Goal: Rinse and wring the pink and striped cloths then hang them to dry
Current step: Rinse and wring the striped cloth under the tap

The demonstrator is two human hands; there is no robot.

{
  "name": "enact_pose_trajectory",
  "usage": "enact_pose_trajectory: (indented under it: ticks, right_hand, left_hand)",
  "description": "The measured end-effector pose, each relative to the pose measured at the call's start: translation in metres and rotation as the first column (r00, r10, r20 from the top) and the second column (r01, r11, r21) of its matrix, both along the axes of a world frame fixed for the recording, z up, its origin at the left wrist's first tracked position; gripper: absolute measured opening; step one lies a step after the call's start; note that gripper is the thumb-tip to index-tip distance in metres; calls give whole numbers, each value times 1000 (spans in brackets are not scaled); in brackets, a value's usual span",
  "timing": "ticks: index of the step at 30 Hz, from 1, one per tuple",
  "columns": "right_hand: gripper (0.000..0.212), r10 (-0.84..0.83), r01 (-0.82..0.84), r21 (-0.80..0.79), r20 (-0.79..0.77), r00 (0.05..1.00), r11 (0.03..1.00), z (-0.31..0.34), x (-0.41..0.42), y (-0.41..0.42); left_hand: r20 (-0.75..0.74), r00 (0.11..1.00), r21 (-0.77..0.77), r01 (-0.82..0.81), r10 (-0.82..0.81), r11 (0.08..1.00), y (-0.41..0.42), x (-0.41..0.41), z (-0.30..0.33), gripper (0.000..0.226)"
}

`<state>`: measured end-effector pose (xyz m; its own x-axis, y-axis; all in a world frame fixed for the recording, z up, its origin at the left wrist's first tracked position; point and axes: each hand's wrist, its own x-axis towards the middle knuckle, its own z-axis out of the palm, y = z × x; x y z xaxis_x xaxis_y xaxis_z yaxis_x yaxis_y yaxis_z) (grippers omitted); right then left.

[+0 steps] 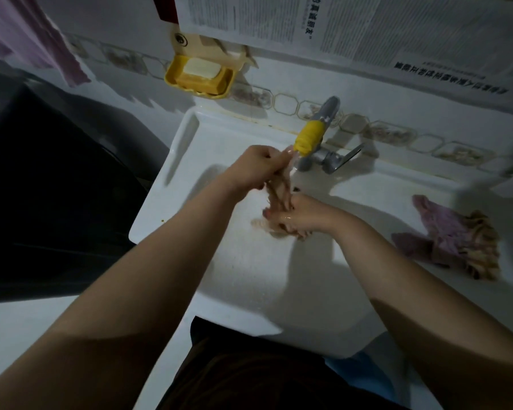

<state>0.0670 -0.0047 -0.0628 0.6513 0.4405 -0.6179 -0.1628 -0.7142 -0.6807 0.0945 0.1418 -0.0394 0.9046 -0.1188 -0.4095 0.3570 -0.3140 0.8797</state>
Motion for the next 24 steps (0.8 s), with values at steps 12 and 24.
enact_pose_trajectory:
  ticks: [12, 24]
  right_hand:
    - [55, -614, 949, 263, -724, 314, 175, -11, 9, 5]
    - [73, -396, 940, 312, -888, 236, -139, -31, -9, 3]
  left_hand:
    - [-560, 619, 65, -630, 551, 774, -19, -94, -92, 76]
    - [-651, 743, -744, -665, 157, 63, -28, -51, -74, 54]
